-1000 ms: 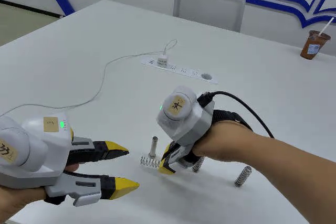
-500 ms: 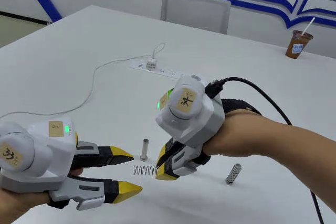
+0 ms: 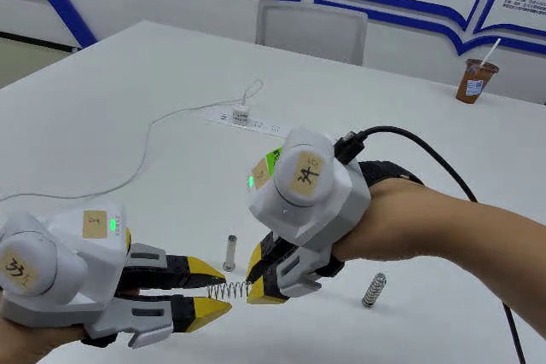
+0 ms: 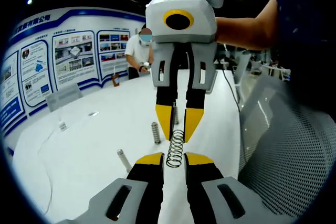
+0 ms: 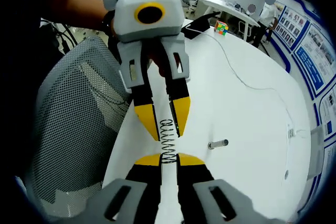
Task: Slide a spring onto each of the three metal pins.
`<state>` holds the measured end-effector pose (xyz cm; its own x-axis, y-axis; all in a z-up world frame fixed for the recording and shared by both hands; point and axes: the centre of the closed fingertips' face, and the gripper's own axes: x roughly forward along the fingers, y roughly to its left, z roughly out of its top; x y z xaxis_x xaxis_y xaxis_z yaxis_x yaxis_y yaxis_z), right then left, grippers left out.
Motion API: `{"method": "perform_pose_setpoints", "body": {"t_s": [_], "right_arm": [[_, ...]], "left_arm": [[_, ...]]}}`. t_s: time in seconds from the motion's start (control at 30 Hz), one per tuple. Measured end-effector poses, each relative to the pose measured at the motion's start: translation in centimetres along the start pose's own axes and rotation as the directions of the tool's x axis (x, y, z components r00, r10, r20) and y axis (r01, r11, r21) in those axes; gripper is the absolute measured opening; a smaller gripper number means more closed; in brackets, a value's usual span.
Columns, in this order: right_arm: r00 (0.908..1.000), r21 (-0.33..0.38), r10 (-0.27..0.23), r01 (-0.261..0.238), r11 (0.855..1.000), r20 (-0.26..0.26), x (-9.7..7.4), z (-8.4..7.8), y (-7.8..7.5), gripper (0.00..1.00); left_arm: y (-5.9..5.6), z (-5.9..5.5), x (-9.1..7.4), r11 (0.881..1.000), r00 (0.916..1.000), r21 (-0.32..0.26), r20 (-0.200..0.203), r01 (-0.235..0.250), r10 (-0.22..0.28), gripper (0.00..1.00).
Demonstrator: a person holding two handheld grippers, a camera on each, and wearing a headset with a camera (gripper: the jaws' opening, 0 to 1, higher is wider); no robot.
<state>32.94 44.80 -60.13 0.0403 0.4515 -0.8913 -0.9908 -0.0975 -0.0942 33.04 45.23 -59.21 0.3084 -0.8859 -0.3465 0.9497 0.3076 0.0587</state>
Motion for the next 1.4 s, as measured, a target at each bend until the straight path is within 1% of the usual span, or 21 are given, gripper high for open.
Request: {"method": "perform_pose_setpoints", "body": {"t_s": [0.07, 0.23, 0.47, 0.6, 0.7, 0.83, 0.9, 1.0, 1.07, 1.17, 1.4], "right_arm": [[1.0000, -0.003, 0.000, 0.000, 1.000, 0.001, -0.1, -0.1, 0.0, 0.11], [1.0000, -0.016, 0.000, 0.000, 1.000, -0.002, -0.1, -0.3, 0.1, 0.11], [1.0000, -0.012, 0.002, -0.003, 1.000, -0.002, -0.4, -0.5, 0.4, 0.12], [1.0000, 0.009, 0.003, -0.003, 1.000, 0.008, -0.5, -0.7, 0.5, 0.12], [1.0000, 0.019, 0.004, -0.004, 1.000, 0.006, -0.4, -1.0, 0.5, 0.15], [1.0000, 0.028, 0.007, -0.007, 1.000, 0.005, -0.2, -1.3, 0.7, 0.15], [0.9999, 0.031, 0.006, -0.007, 1.000, 0.009, -0.2, -1.3, 0.7, 0.15], [0.9999, 0.032, 0.004, -0.005, 0.999, 0.014, -0.1, -1.2, 0.7, 0.15], [0.9999, 0.036, -0.003, 0.003, 0.999, 0.016, -0.2, -1.2, 0.6, 0.12], [0.9997, 0.050, -0.007, 0.005, 0.999, 0.024, -0.3, -1.1, 0.5, 0.12], [0.9995, 0.052, -0.017, 0.015, 0.999, 0.028, -0.9, -0.8, 0.4, 0.12]], "left_arm": [[-0.1, 0.1, 0.1, 1.000, 1.0000, 0.004, 0.002, 0.005, -0.005, 0.13], [-0.3, 0.2, 0.3, 1.000, 0.9999, 0.006, 0.004, 0.016, -0.016, 0.12], [-0.7, 0.3, 0.5, 0.999, 0.9992, 0.005, 0.006, 0.038, -0.038, 0.11], [-0.8, 0.4, 0.5, 0.999, 0.9990, 0.002, 0.010, 0.045, -0.045, 0.11], [-0.8, 0.6, 0.5, 0.999, 0.9989, 0.000, 0.015, 0.044, -0.044, 0.11], [-0.9, 1.0, 0.4, 0.999, 0.9985, -0.001, 0.027, 0.047, -0.047, 0.11], [-1.0, 1.3, 0.4, 0.999, 0.9981, -0.003, 0.037, 0.050, -0.050, 0.11], [-1.0, 1.4, 0.4, 0.999, 0.9977, -0.007, 0.043, 0.052, -0.052, 0.11], [-1.0, 1.4, 0.4, 0.998, 0.9976, -0.007, 0.043, 0.054, -0.054, 0.11], [-1.0, 1.4, 0.4, 0.999, 0.9976, -0.011, 0.045, 0.053, -0.052, 0.11], [-1.0, 1.5, 0.5, 0.998, 0.9975, -0.012, 0.045, 0.054, -0.054, 0.11]]}}
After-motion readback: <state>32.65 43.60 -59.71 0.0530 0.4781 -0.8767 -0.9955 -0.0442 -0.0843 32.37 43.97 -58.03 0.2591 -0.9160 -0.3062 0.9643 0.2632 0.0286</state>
